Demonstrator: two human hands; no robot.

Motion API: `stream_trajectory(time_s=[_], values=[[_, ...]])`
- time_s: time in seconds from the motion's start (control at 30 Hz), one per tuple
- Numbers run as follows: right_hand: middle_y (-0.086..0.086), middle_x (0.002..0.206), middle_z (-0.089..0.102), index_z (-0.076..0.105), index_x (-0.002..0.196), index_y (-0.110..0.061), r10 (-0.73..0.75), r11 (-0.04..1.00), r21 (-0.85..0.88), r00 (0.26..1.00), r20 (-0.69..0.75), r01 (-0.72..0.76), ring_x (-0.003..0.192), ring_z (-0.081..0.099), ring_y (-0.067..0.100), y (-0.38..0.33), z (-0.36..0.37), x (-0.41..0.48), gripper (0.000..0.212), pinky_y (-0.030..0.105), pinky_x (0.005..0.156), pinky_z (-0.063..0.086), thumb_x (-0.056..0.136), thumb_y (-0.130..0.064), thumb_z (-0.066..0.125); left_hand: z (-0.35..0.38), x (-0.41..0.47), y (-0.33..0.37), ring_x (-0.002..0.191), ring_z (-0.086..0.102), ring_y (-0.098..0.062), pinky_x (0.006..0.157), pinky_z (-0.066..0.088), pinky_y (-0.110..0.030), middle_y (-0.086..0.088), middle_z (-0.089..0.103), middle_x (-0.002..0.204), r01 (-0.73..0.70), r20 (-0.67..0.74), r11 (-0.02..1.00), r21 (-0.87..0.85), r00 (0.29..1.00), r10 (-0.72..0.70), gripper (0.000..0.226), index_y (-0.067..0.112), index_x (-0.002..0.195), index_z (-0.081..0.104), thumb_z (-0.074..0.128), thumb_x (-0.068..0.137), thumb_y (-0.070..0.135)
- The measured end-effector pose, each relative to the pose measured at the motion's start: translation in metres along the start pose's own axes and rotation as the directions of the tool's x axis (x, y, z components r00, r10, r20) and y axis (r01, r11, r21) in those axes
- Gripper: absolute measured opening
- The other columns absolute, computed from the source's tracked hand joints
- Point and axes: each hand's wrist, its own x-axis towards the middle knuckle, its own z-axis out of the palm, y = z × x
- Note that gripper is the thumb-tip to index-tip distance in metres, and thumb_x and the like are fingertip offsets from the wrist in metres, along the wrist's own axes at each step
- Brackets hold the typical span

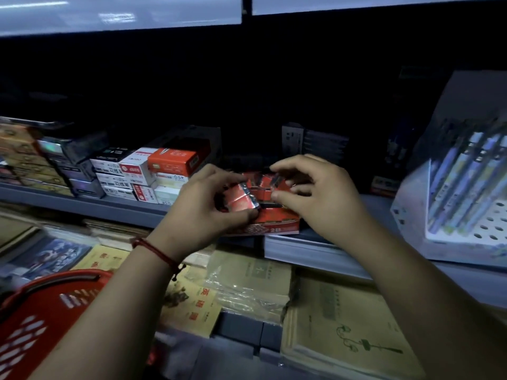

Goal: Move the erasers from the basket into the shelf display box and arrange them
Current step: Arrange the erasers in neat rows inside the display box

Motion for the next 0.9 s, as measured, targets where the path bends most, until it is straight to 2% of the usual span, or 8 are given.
stream_trajectory(time_s=[0.07, 0.2, 0.3, 0.47, 0.57, 0.63, 0.77, 0.9], values=[[-0.007, 0.098, 0.060, 0.073, 0.101, -0.027, -0.009, 1.000, 0.018, 0.999, -0.051, 0.010, 0.085, 0.061, 0.007, -0.002, 0.009, 0.006, 0.027, 0.024, 0.076, 0.056, 0.078, -0.017, 0.083, 0.003, -0.002, 0.000, 0.100, 0.059, -0.010, 0.089, 0.053, -0.033, 0.008, 0.057, 0.106, 0.038, -0.068, 0.998, 0.051, 0.997, -0.035, 0.061, 0.025, 0.121, 0.067, 0.085, 0.070, 0.053], [-0.010, 0.084, 0.059, 0.072, 0.080, -0.030, 0.053, 0.947, -0.320, 0.998, 0.041, -0.037, 0.079, 0.054, 0.005, 0.005, 0.015, 0.010, 0.013, 0.024, 0.069, 0.042, 0.079, -0.041, 0.079, 0.008, -0.004, 0.006, 0.097, 0.053, -0.018, 0.088, 0.048, -0.042, 0.011, 0.054, 0.093, 0.051, -0.072, 0.948, 0.313, 0.997, -0.029, 0.062, 0.037, 0.106, 0.066, 0.053, 0.067, 0.083], [-0.010, 0.087, 0.063, 0.074, 0.089, -0.030, 0.065, 0.929, -0.369, 0.996, 0.066, -0.036, 0.087, 0.055, 0.008, 0.006, 0.004, 0.009, 0.013, 0.026, 0.074, 0.044, 0.091, -0.040, 0.066, 0.009, -0.005, 0.011, 0.099, 0.050, -0.019, 0.091, 0.044, -0.042, 0.009, 0.053, 0.094, 0.056, -0.043, 0.896, 0.441, 0.998, -0.041, 0.066, 0.037, 0.102, 0.064, 0.038, 0.073, 0.090], [-0.004, 0.107, 0.062, 0.068, 0.116, -0.028, 0.246, 0.872, -0.460, 0.962, 0.119, -0.166, 0.085, 0.054, 0.006, 0.011, -0.047, 0.009, 0.038, 0.012, 0.066, 0.037, 0.093, 0.000, 0.057, 0.015, -0.004, 0.023, 0.099, 0.053, -0.029, 0.088, 0.045, -0.045, -0.001, 0.054, 0.102, -0.036, -0.108, 0.898, 0.438, 0.990, 0.092, 0.052, 0.026, 0.107, 0.066, 0.040, 0.089, 0.067], [-0.002, 0.118, 0.055, 0.065, 0.120, -0.031, 0.373, 0.798, -0.572, 0.901, 0.222, -0.190, 0.093, 0.054, 0.011, 0.010, -0.068, -0.001, 0.049, 0.023, 0.074, 0.045, 0.087, 0.005, 0.058, 0.032, -0.005, 0.052, 0.093, 0.055, -0.030, 0.080, 0.042, -0.043, -0.002, 0.059, 0.100, -0.267, -0.125, 0.872, 0.411, 0.931, 0.344, 0.028, 0.023, 0.106, 0.068, 0.052, 0.092, 0.043], [0.003, 0.120, 0.053, 0.065, 0.122, -0.030, 0.383, 0.771, -0.618, 0.887, 0.258, -0.154, 0.105, 0.054, 0.020, 0.009, -0.072, -0.004, 0.051, 0.035, 0.091, 0.048, 0.081, 0.001, 0.066, 0.050, -0.008, 0.075, 0.092, 0.054, -0.028, 0.080, 0.038, -0.041, -0.001, 0.060, 0.100, -0.374, -0.043, 0.826, 0.421, 0.902, 0.430, 0.028, 0.024, 0.107, 0.068, 0.052, 0.092, 0.042], [0.001, 0.125, 0.054, 0.065, 0.126, -0.027, 0.306, 0.836, -0.544, 0.887, 0.346, -0.076, 0.119, 0.052, 0.018, 0.010, -0.068, -0.008, 0.059, 0.030, 0.106, 0.040, 0.079, 0.007, 0.058, 0.091, -0.010, 0.101, 0.094, 0.056, -0.031, 0.083, 0.034, -0.041, -0.006, 0.064, 0.104, -0.452, 0.150, 0.757, 0.471, 0.887, 0.437, 0.033, 0.019, 0.099, 0.069, 0.052, 0.086, 0.044], [-0.002, 0.128, 0.053, 0.062, 0.127, -0.025, 0.296, 0.836, -0.543, 0.898, 0.327, -0.078, 0.121, 0.052, 0.018, 0.014, -0.073, -0.013, 0.058, 0.034, 0.105, 0.042, 0.078, 0.006, 0.060, 0.095, -0.004, 0.103, 0.097, 0.052, -0.031, 0.086, 0.032, -0.044, -0.003, 0.063, 0.110, -0.389, 0.155, 0.741, 0.548, 0.917, 0.367, 0.044, 0.021, 0.107, 0.069, 0.044, 0.085, 0.049]])
